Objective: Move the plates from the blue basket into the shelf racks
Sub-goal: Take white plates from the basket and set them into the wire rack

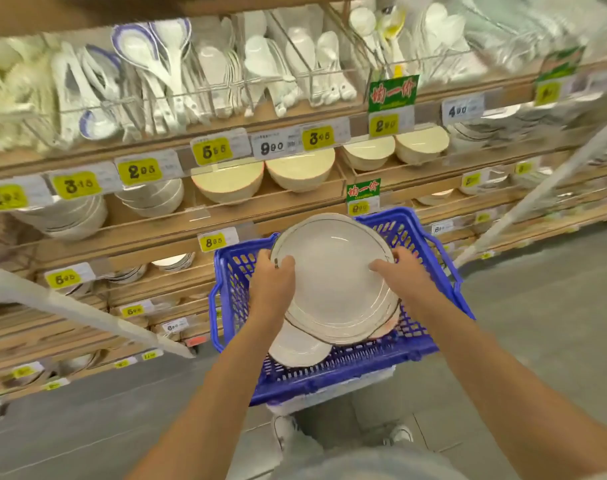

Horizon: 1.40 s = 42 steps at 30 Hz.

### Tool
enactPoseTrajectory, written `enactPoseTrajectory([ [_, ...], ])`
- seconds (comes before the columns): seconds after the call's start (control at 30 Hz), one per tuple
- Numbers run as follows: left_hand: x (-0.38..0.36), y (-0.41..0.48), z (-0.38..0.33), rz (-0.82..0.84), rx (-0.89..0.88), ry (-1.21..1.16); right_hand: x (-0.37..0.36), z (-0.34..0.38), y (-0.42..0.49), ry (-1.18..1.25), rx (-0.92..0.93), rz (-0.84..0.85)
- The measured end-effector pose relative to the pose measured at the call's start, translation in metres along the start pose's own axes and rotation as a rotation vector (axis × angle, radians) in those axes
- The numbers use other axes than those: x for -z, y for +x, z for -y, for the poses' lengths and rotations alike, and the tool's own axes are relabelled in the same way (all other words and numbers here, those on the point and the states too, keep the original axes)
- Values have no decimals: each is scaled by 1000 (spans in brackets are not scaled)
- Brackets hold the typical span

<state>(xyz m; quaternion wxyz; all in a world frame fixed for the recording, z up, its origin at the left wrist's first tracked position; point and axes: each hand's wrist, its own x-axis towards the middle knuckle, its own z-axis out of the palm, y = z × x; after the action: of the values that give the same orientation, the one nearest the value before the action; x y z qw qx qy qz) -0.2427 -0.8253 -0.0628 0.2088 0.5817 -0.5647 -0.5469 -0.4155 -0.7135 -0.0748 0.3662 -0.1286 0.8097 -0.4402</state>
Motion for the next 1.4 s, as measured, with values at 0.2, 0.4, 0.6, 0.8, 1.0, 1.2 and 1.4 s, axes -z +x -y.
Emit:
enactPoseTrajectory([
  [0.2, -41, -45, -38, 82, -153, 27, 82, 7, -27, 129, 114, 22],
  [0.4, -118, -103, -75, 109, -139, -84, 184, -13, -38, 146, 111, -59],
  [0.6, -206, -149, -99, 258, -221, 74, 288, -44, -53, 269, 138, -121],
  [0.8, -298, -196, -121, 383, -176, -14, 382, -78, -74, 345, 130, -225],
  [1.0, -356, -217, -137, 446, -119, 1, 444, -95, -76, 381, 122, -299],
  [1.2, -379, -200, -155, 516, -92, -15, 469, -77, -48, 413, 83, -293],
  [1.4, -388, -159, -192, 459, -80, -86, 473, -30, 9, 380, 122, -233],
])
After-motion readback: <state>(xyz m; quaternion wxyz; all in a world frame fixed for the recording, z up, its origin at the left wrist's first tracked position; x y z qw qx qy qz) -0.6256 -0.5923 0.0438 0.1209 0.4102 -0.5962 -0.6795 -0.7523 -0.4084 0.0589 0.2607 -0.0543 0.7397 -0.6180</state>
